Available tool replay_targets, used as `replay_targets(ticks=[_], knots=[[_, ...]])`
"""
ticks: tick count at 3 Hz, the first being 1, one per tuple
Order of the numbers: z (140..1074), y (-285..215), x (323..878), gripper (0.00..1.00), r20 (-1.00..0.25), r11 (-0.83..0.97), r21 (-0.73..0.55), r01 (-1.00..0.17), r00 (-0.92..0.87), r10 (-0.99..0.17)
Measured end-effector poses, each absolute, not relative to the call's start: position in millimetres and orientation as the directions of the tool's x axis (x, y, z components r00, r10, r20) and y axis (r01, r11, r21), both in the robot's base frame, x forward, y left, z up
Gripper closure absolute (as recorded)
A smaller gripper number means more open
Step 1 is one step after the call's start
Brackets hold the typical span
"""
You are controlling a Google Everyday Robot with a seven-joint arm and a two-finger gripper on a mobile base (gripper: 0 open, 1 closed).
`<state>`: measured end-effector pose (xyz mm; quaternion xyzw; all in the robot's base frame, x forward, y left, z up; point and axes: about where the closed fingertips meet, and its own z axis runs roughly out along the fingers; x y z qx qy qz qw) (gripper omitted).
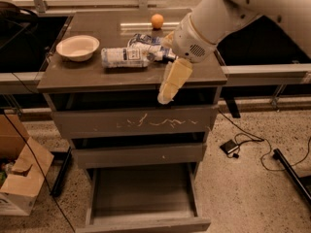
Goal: Place blue plastic bottle into bottom drawer
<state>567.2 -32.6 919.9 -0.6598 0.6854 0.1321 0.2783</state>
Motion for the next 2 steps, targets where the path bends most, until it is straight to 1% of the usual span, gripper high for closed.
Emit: replay_targets(ticks=[2], knots=[[901.7,15.8,625.0,0.00,-0.612,0.015,-0.194,-0.981,0.109,-0.783]])
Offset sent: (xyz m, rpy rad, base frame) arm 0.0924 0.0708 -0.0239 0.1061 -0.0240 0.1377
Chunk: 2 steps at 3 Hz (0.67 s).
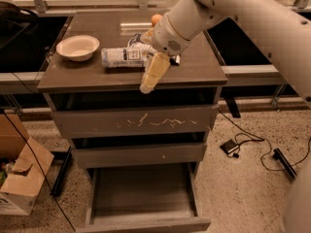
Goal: Place blue plastic bottle into bottom drawer
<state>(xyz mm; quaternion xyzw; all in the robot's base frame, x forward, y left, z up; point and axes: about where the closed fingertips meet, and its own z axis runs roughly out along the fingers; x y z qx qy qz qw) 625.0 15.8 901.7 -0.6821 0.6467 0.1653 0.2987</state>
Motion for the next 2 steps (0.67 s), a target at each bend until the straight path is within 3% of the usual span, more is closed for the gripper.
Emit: replay_targets(ticks=[2], knots=[[894.7,44.6,667.5,0.00,-0.659,-0.006,-0.198,-0.980,0.137,-0.740]])
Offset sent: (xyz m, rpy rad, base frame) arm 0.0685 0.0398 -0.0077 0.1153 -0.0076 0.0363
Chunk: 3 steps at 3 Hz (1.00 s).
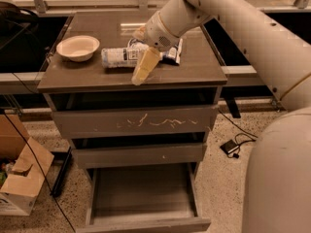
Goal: Place blue plastic bottle into bottom drawer
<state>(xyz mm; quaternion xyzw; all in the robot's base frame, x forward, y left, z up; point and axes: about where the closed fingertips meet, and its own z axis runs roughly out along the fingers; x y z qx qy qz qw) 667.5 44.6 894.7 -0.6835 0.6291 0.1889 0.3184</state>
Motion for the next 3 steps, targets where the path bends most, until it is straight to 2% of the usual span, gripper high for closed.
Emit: replay_targets(ticks=[3], knots=[[864.0,89.0,740.1,0.00,-0.680,0.050,-0.244,-0.969,0.133,-0.721]])
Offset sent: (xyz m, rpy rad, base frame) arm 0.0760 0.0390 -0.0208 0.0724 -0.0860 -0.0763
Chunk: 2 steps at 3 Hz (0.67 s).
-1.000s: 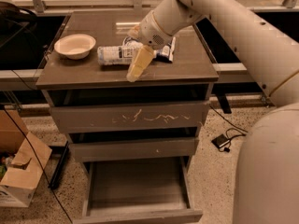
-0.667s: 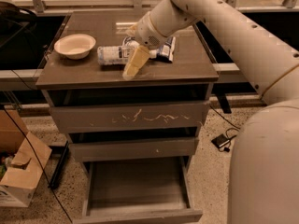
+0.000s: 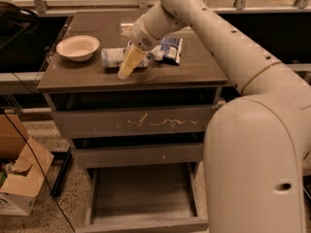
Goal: Place blue plastic bottle into bottom drawer
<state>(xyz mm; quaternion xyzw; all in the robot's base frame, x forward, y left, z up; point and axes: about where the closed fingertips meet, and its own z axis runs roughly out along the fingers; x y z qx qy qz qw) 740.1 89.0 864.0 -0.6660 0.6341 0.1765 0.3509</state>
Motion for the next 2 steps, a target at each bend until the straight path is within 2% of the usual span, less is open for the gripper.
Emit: replay_targets(ticks=[1,2], knots=[[853.2,93.0,756.7,0.10,-0.663,0.054,-0.227,-0.972,0.114,-0.739],[841.9,87.5,761.7,0.29,-0.637,0.051,-0.212,-0.976,0.098,-0.765]])
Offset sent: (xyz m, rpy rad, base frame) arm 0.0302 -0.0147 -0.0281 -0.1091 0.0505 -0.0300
